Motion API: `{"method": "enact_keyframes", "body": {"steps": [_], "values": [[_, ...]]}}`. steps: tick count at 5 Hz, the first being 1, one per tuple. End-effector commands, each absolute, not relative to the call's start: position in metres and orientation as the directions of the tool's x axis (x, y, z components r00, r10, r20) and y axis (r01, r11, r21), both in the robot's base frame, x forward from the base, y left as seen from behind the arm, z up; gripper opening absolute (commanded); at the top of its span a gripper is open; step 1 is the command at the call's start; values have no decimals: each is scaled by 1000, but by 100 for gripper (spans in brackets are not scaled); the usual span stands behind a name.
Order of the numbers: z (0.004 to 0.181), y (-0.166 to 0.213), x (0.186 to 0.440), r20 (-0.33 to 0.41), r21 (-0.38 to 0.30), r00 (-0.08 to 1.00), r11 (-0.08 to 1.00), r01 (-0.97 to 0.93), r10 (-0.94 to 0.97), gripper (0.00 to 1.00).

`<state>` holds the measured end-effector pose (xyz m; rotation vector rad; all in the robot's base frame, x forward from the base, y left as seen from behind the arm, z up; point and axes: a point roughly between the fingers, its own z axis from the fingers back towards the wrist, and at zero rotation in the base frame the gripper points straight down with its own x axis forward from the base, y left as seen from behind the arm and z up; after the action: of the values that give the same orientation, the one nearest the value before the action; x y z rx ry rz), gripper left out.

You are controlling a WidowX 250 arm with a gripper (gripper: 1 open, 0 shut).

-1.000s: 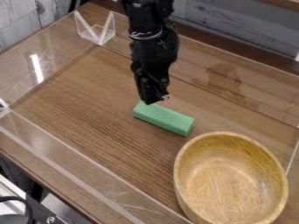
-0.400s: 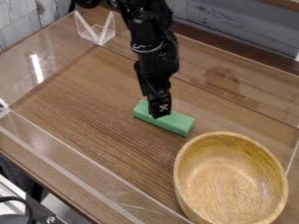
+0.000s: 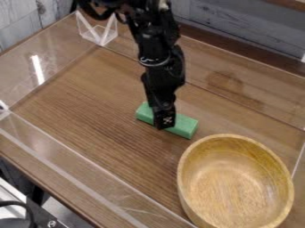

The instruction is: Put the green block in the brown bowl

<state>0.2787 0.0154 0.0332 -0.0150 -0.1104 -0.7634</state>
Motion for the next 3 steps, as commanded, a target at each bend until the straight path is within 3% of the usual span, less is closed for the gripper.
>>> {"method": "enact_keyframes", "body": {"steps": [1,3], "values": [[33,13,286,116,48,702,710,703,-703,100],[19,10,289,97,36,688,693,720,-719,100]]}}
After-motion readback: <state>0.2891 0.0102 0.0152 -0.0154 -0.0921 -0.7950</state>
